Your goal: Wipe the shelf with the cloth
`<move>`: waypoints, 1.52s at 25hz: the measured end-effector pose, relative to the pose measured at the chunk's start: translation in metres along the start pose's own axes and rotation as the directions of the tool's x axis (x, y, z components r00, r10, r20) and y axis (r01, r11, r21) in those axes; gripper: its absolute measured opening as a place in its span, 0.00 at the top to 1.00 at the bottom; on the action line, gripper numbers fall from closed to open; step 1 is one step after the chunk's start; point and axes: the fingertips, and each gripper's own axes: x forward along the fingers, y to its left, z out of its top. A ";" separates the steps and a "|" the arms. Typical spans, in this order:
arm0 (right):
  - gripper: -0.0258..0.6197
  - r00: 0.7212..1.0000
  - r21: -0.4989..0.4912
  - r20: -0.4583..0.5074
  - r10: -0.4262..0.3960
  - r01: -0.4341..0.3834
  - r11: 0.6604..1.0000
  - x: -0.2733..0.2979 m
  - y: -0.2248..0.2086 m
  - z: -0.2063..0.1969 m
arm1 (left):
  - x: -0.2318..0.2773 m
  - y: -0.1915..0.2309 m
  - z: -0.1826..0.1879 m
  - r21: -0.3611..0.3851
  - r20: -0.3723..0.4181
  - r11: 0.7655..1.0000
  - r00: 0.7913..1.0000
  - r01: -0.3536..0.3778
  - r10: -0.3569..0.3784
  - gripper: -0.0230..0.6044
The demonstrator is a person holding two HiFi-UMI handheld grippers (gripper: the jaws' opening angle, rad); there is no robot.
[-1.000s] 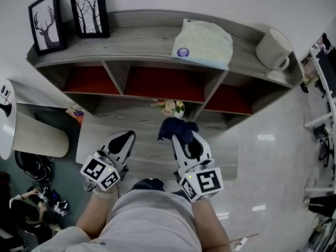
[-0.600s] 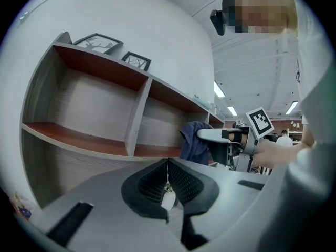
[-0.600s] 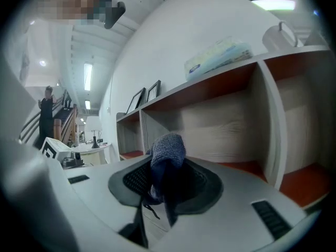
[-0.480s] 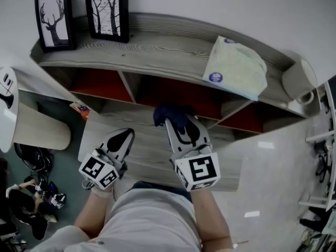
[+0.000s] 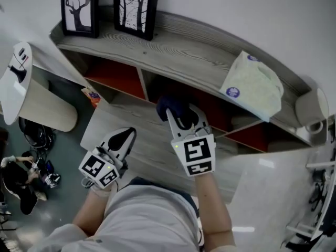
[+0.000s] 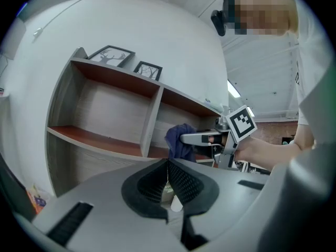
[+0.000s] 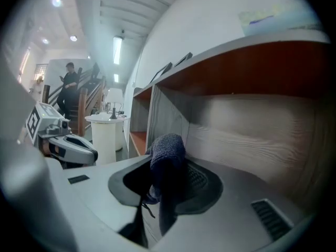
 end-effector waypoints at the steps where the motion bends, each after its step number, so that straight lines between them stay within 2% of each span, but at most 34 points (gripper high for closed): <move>1: 0.77 1.000 -0.019 -0.020 0.007 -0.007 1.000 0.006 0.000 -0.003 | -0.002 0.002 0.000 -0.004 0.005 1.000 1.000 -0.012 0.012 0.94; 9: 0.77 0.980 -0.213 -0.192 0.046 -0.088 0.973 0.054 0.006 -0.030 | -0.012 0.013 -0.001 -0.018 0.025 0.997 0.997 -0.072 0.072 0.94; 12: 0.77 0.972 -0.237 -0.232 0.039 -0.095 0.967 0.065 0.004 -0.034 | -0.012 0.016 -0.003 -0.024 0.026 0.996 0.996 -0.081 0.081 0.94; 20: 0.75 0.962 -0.166 -0.264 0.075 -0.121 0.979 0.090 -0.003 -0.036 | -0.005 0.019 -0.005 -0.034 0.023 0.996 0.997 -0.079 0.079 0.94; 30: 0.75 0.962 -0.140 -0.272 0.036 -0.076 0.987 0.114 -0.024 -0.031 | 0.001 0.015 -0.006 -0.024 0.005 0.997 0.998 -0.069 0.069 0.94; 33: 0.75 0.957 -0.108 -0.290 0.018 -0.051 0.993 0.116 -0.033 -0.032 | 0.002 0.013 -0.004 -0.017 0.003 0.998 0.998 -0.065 0.065 0.94; 38: 0.75 0.943 -0.038 -0.330 -0.046 0.035 0.999 0.107 -0.058 -0.042 | 0.002 0.009 -0.004 -0.007 0.000 0.998 0.998 -0.056 0.056 0.94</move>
